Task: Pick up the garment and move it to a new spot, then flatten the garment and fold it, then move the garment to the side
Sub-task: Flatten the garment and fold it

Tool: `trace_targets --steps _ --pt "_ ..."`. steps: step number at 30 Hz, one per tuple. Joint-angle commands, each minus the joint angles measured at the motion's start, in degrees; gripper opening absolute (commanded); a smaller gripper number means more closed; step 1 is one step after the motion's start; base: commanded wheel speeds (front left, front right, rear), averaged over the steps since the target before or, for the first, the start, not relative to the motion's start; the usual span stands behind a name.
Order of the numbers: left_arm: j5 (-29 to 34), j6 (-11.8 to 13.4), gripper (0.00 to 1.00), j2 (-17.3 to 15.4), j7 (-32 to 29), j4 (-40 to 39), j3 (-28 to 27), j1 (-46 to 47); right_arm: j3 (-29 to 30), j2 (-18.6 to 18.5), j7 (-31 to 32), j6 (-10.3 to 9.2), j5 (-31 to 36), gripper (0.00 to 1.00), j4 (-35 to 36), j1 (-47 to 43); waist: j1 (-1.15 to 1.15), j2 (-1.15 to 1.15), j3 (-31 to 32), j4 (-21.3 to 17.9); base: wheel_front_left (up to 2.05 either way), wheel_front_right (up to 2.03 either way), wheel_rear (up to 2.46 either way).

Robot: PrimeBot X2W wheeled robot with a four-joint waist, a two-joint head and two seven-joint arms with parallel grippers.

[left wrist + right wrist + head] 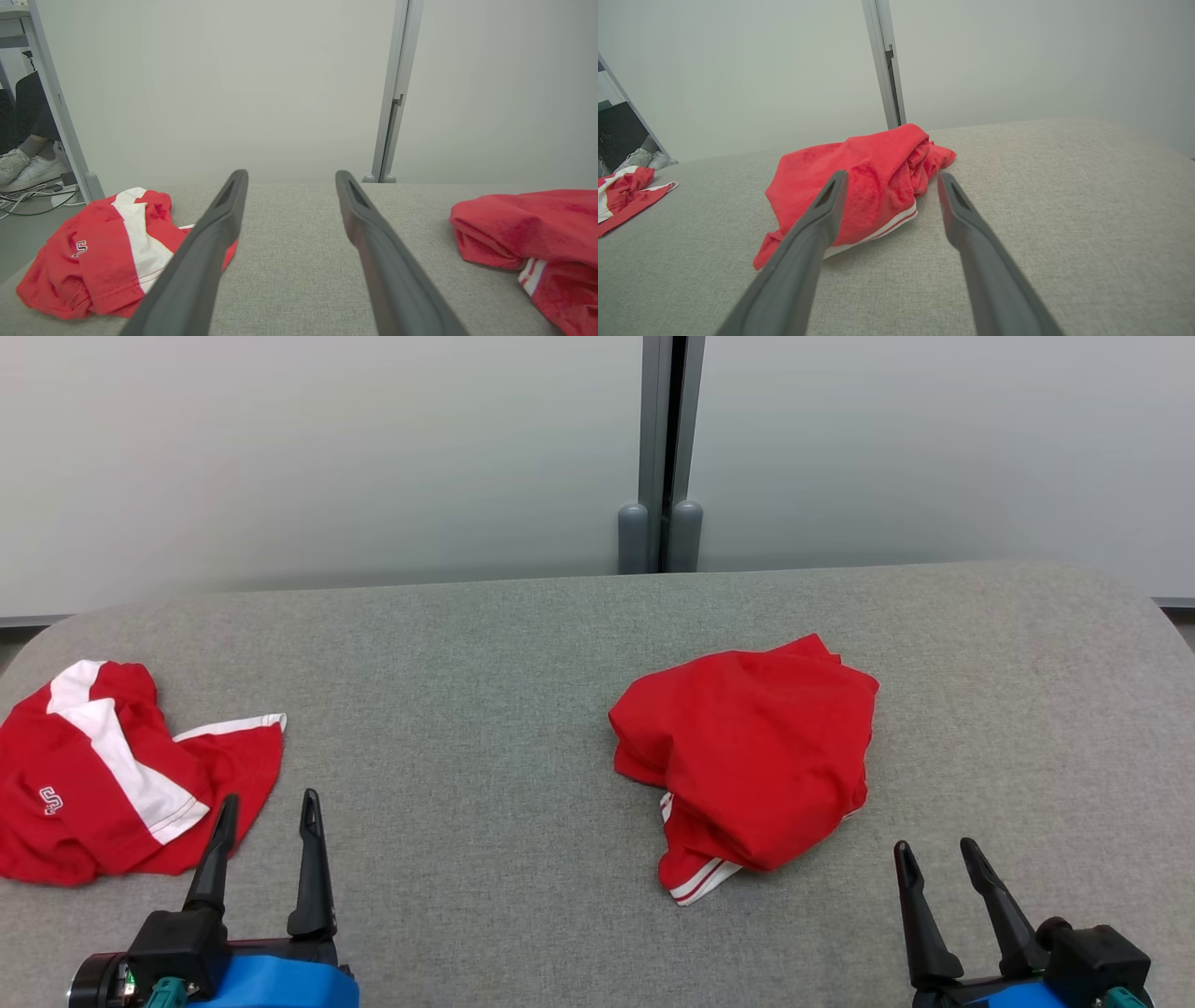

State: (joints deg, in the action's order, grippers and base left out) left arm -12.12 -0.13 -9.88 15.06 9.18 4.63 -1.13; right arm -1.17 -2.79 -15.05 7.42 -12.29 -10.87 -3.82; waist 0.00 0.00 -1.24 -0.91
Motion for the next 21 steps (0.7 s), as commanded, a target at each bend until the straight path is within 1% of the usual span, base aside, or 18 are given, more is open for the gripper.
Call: trace_targets --steps 1,21 --pt "0.4 -0.4 1.00 0.3 0.2 0.1 -0.3 0.5 0.2 -0.2 -0.2 0.13 0.1 1.00 -0.1 -0.1 0.00 0.00 -0.1 0.0 0.00 0.00 0.00" --pt "2.3 -1.9 1.00 1.6 0.2 0.5 -2.5 0.1 0.4 -0.2 -0.2 0.13 0.3 1.00 -0.5 -0.4 0.00 0.00 0.2 -0.1 0.00 0.00 0.00"
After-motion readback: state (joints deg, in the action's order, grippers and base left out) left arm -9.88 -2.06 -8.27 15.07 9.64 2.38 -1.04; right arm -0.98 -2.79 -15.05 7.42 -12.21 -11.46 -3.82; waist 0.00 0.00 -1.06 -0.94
